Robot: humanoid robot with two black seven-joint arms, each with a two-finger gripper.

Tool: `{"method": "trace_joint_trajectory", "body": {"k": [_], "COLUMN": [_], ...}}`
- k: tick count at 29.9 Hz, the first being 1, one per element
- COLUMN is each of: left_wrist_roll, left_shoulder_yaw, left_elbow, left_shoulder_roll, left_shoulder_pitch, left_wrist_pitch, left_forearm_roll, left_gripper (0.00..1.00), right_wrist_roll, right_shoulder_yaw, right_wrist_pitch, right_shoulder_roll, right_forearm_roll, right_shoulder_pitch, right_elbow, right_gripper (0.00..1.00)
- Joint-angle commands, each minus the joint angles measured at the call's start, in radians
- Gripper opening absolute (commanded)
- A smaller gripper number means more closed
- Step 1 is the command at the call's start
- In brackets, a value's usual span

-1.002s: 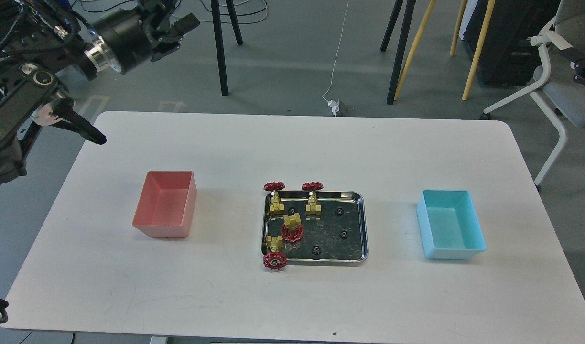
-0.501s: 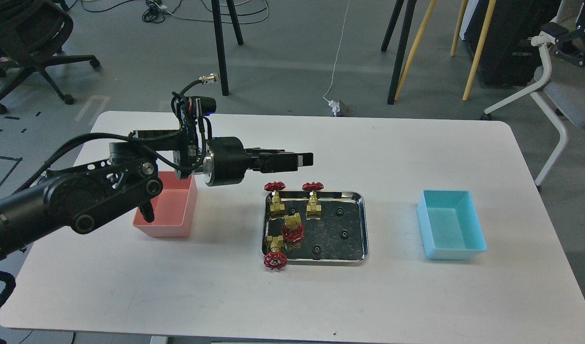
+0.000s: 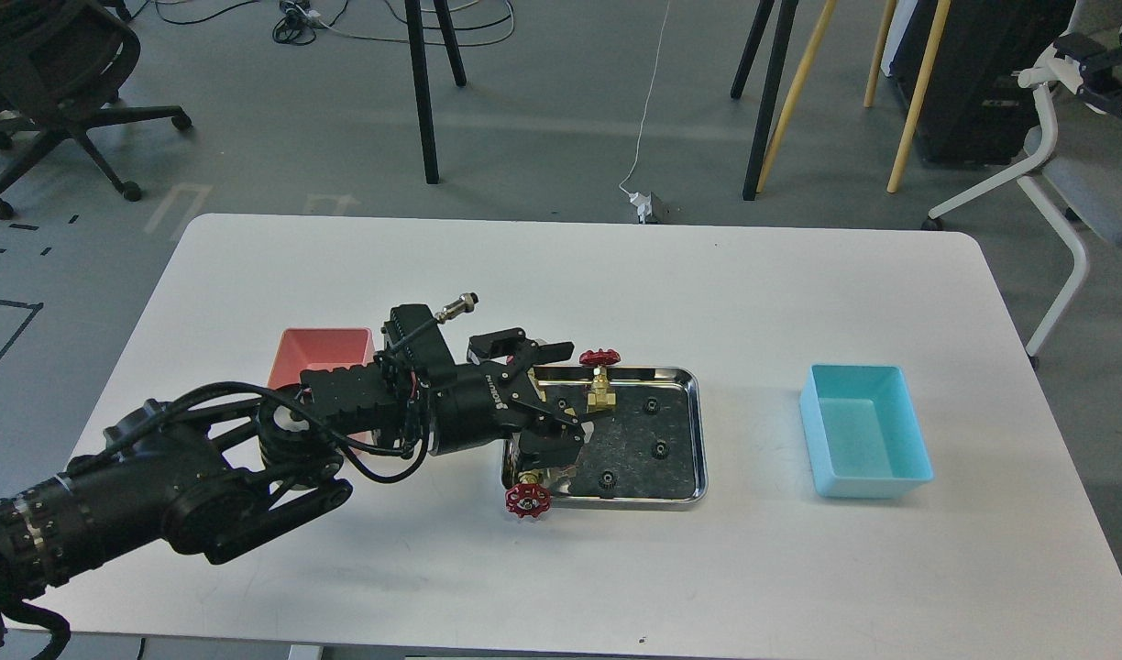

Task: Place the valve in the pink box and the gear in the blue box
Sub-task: 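Reach the left gripper over the tray toward a brass valve, then close the left gripper on the brass valve with red handwheel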

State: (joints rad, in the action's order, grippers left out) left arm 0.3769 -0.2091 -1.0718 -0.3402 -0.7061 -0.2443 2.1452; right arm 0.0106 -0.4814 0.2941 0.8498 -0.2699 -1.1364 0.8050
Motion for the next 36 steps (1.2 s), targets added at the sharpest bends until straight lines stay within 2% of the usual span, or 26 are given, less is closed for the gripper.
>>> {"method": "trace_joint_trajectory", "body": {"k": [1,6,9,16,23,31,36], "left_wrist_roll": [0.004,0.005,0.026,0.039,0.039,0.039,0.042], "left_shoulder_yaw": [0.011,0.025,0.065,0.076,0.071,0.076,0.076], "left_elbow": [0.111,0.174,0.219,0.335,0.369,0.403,0.418], "left_shoulder_roll": [0.058,0.104,0.128,0.211,0.224,0.216,0.207], "left_shoulder_pitch": [0.004,0.005,0.017,0.037,0.025,0.027,0.025], "left_wrist_pitch": [-0.053,-0.047,-0.049,-0.056,-0.059,-0.081,-0.081], "left_forearm_roll": [0.029,0.016,0.012,-0.047,-0.094,-0.094,-0.094], "left_gripper": [0.97,0.97,0.96,0.92,0.90,0.75,0.72], "right_wrist_roll": [0.002,0.005,0.005,0.003,0.003,0.002,0.000], "right_shoulder_yaw": [0.003,0.010,0.024,0.033,0.037,0.037,0.037], "right_wrist_pitch": [0.000,0.000,0.000,0.000,0.000,0.000,0.000], "right_shoulder_roll": [0.002,0.000,0.000,0.003,0.011,0.011,0.008], "right_forearm_roll": [0.000,-0.006,-0.008,-0.008,-0.008,-0.008,-0.008], "right_shoulder_pitch": [-0.017,-0.019,-0.025,-0.025,-0.026,-0.028,-0.026], "right_elbow": [-0.001,-0.001,-0.001,-0.001,-0.001,-0.001,-0.009], "right_gripper": [0.99,0.99,0.99,0.99,0.99,0.99,0.99]}}
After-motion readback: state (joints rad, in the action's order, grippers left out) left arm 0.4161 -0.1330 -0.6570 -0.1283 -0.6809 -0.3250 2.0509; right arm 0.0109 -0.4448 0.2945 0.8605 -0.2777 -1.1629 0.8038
